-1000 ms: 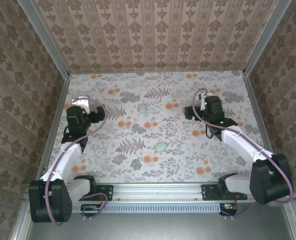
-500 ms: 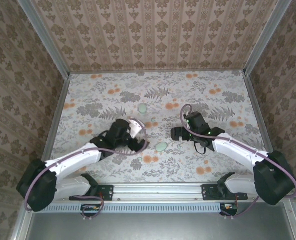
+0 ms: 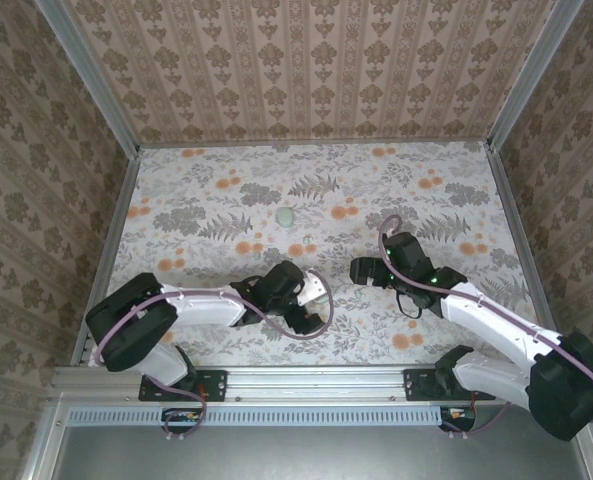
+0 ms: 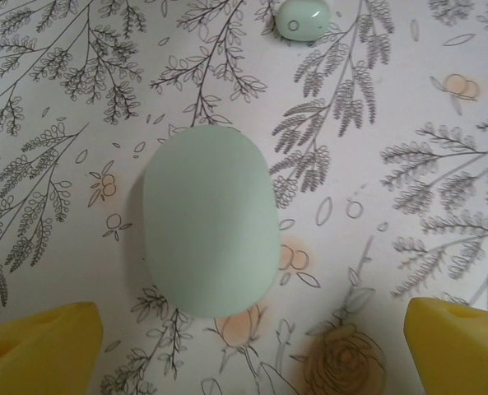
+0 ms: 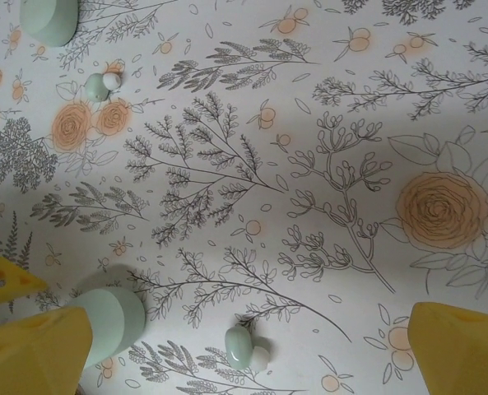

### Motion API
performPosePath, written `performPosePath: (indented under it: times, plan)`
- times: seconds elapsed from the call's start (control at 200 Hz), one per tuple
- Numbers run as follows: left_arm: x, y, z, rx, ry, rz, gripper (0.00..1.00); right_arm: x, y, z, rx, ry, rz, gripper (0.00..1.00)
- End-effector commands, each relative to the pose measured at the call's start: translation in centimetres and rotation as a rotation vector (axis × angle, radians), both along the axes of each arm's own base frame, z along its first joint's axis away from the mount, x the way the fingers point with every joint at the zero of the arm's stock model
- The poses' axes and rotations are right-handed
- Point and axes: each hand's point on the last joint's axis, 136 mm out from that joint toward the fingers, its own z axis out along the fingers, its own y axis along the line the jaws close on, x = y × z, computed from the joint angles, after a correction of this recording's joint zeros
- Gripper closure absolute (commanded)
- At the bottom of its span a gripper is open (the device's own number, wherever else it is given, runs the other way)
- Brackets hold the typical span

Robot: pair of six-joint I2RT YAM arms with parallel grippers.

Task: Insert the wireless bluetooth earbuds into the charging case

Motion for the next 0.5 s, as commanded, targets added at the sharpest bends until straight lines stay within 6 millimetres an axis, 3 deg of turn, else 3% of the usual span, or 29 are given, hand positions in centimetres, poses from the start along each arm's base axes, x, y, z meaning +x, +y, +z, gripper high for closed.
performPosePath:
  times: [0.0, 0.135, 0.24, 0.34, 0.49]
  plan:
    - [1.5, -1.6, 1.3, -0.055, -0.053, 0.018, 0.05, -0.9, -1.3, -0.7, -0.04, 0.016, -0.033, 0.0]
    - [2.1, -2.0, 0.6, -0.052, -0.042, 0.037, 0.07, -0.9, -1.4, -0.8, -0.04, 0.015, -0.038, 0.0]
    - [2.1, -2.5, 0.0, -0.051, -0.019, 0.016, 0.15, -0.8, -1.1, -0.6, -0.025, 0.016, -0.04, 0.0]
    - [1.7, -2.9, -0.5, -0.039, 0.006, -0.01, 0.26, -0.8, -1.0, -0.4, -0.015, 0.019, -0.042, 0.0]
    - [1.3, -2.9, -0.7, -0.024, 0.026, -0.036, 0.5, -0.8, -1.0, 0.1, -0.007, 0.017, -0.041, 0.0]
